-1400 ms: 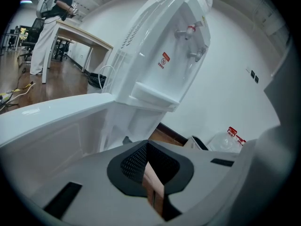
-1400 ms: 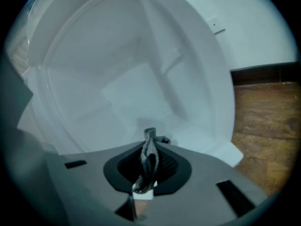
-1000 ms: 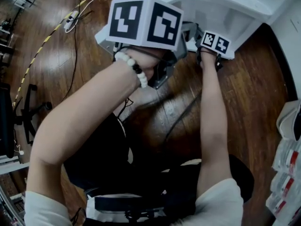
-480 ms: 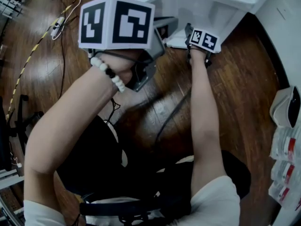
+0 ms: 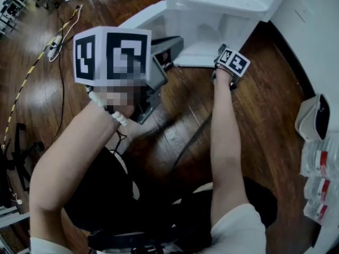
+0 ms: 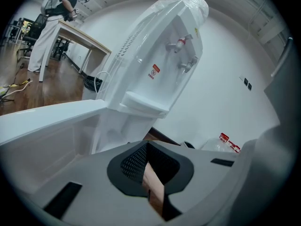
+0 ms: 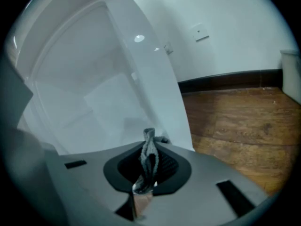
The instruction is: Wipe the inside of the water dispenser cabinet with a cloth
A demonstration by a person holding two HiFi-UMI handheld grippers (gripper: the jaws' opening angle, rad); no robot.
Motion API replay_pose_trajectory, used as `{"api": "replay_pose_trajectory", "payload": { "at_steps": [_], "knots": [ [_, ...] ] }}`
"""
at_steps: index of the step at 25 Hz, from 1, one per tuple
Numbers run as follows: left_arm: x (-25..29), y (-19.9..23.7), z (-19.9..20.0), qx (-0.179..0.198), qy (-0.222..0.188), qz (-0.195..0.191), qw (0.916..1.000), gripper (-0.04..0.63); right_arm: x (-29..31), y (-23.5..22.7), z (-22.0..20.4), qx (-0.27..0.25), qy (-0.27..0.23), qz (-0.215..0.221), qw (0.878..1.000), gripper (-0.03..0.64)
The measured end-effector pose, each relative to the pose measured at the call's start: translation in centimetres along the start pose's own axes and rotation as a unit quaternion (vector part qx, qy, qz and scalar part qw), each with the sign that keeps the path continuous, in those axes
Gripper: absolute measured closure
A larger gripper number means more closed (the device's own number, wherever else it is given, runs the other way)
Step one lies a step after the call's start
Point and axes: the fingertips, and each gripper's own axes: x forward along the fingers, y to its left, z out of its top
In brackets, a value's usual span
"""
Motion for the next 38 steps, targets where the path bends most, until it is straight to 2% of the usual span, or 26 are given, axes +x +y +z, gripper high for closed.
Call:
{"api": "replay_pose_trajectory", "payload": {
  "at_steps": [4,8,11,13,14,16,19,20,22,24,26,28,31,33,38],
  "knots": [
    [-0.1,-0.4,0.4,0.01,-0.003,-0.007,0.9999,0.607,-0.4,1.3,0.7,0.028,-0.008,0.034,0.999,0.577],
    [-0.1,1.4,0.4,0.017,0.007,0.019,0.9997,0.607,-1.8,5.3,0.9,0.024,-0.009,0.112,0.993,0.578],
    [0.8,1.9,0.3,0.061,0.027,0.032,0.9973,0.607,-3.1,6.9,0.9,0.016,-0.04,0.136,0.99,0.58],
    [1.8,2.1,0.1,0.084,0.042,0.034,0.9951,0.607,-4.2,7.1,0.9,0.057,-0.066,0.147,0.985,0.578],
    [2.4,2.1,-0.3,0.083,0.051,0.029,0.9948,0.607,-4.8,7.4,0.8,0.081,-0.068,0.157,0.982,0.578],
    [3.3,1.2,-1.1,0.08,0.077,0.01,0.9938,0.607,-5.5,8.3,0.3,0.113,-0.048,0.171,0.978,0.578],
    [4.0,-0.7,-1.6,0.14,0.103,-0.008,0.9847,0.607,-7.2,9.4,-0.1,0.112,-0.001,0.149,0.983,0.578],
    [4.1,-1.0,-1.8,0.145,0.108,-0.014,0.9833,0.607,-8.3,9.5,-0.1,0.109,0.013,0.137,0.985,0.577],
    [3.9,-1.0,-2.2,0.108,0.116,-0.032,0.9868,0.607,-11.3,10.0,0.1,0.11,0.027,0.125,0.986,0.578],
    [3.0,0.2,-2.5,0.074,0.116,-0.026,0.9902,0.607,-14.4,11.0,-0.1,0.103,0.045,0.113,0.987,0.578],
    [1.7,1.8,-2.9,0.074,0.112,-0.008,0.9909,0.607,-18.0,11.5,-0.9,0.086,0.076,0.081,0.99,0.578],
    [0.5,2.6,-3.3,0.072,0.114,-0.005,0.9909,0.607,-21.5,12.2,-0.8,0.058,0.1,0.049,0.992,0.578],
    [-1.8,2.3,-2.8,0.036,0.136,0.01,0.99,0.607,-26.0,15.0,1.7,0.021,0.107,0.037,0.993,0.58],
    [-3.6,0.5,-1.0,0.021,0.157,0.017,0.9872,0.607,-28.9,17.9,4.3,0.021,0.102,0.04,0.994,0.58],
    [-10.4,-5.3,7.3,0.028,0.175,0.028,0.9837,0.607,-36.5,27.5,10.9,0.008,0.11,0.045,0.993,0.578]
  ]
}}
